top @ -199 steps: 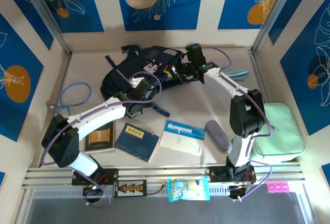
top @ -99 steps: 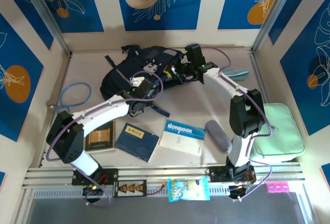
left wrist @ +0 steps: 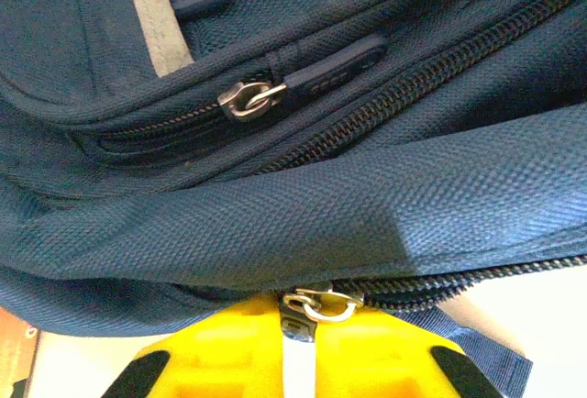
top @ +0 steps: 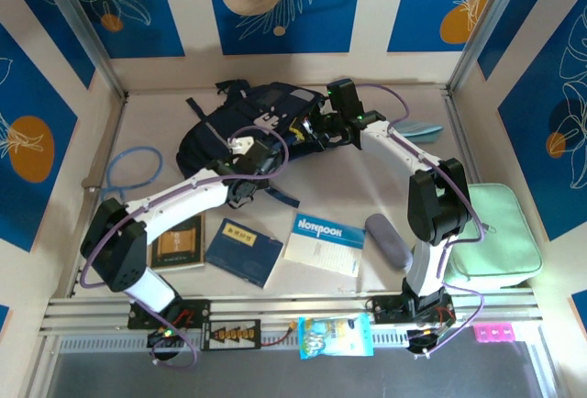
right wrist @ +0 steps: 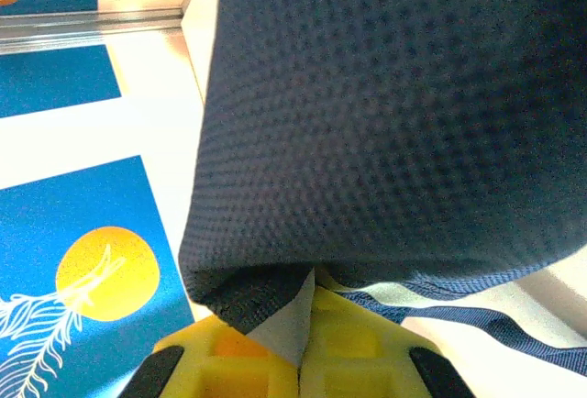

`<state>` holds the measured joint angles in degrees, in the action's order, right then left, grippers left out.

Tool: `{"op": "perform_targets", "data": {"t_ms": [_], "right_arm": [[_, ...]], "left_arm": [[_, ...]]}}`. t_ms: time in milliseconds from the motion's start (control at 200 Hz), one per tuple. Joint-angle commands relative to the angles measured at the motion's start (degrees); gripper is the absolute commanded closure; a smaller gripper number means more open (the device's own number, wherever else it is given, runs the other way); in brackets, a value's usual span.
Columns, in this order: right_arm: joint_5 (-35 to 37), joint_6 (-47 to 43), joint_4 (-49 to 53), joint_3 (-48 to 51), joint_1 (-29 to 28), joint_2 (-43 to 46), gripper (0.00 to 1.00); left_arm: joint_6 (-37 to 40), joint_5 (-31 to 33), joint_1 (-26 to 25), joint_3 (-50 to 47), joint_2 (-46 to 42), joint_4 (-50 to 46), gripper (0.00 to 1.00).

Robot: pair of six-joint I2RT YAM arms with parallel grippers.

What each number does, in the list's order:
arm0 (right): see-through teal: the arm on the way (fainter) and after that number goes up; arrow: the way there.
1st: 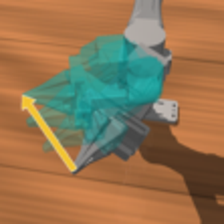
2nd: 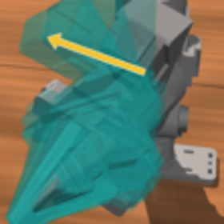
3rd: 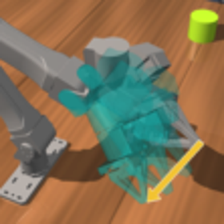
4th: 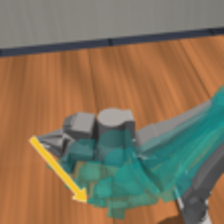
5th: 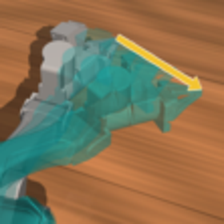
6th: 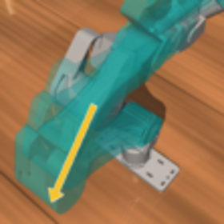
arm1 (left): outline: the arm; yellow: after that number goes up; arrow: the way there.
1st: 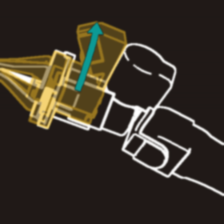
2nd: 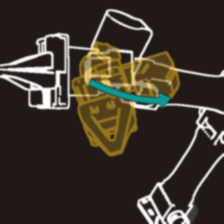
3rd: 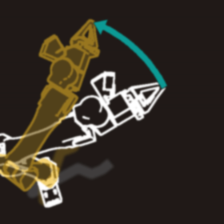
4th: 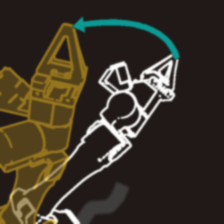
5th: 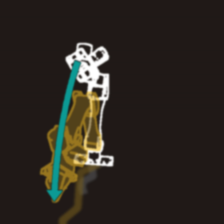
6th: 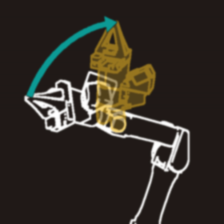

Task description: Pack the student bag

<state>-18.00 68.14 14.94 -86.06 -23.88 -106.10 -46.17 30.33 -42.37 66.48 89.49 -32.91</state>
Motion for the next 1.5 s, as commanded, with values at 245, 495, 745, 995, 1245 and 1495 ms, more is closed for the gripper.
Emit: {"op": "perform_targets", "data": {"t_ms": [245,495,745,995,1245,1495], "right_arm": [[-1.31,-1.85,0.24,-4.23,1.73,0.20,1.00],[-2.21,-1.87,0.44,-5.68,1.34,-0.20,1.00],[-2.49,-1.61,0.66,-5.80,1.24,-0.07,1.00],[-3.08,-1.09,0.62,-6.32,1.20,-0.66,1.00],[-3.62,-0.57,0.36,-6.49,1.12,-1.30,1.00],[-4.27,0.13,0.01,-6.44,1.11,-1.86,1.00]], "left_arm": [[1.63,-1.06,5.37,-10.23,-11.36,-2.47,0.84],[14.01,-13.79,6.93,-12.54,-15.78,4.66,0.51],[19.52,-20.12,8.66,-11.87,-16.69,5.99,0.40],[20.78,-23.91,13.14,-9.77,-15.23,4.01,0.29],[19.01,-35.25,16.93,-13.04,-13.74,12.22,0.14],[16.82,-38.55,19.59,-14.65,-11.22,20.61,0.09]]}}
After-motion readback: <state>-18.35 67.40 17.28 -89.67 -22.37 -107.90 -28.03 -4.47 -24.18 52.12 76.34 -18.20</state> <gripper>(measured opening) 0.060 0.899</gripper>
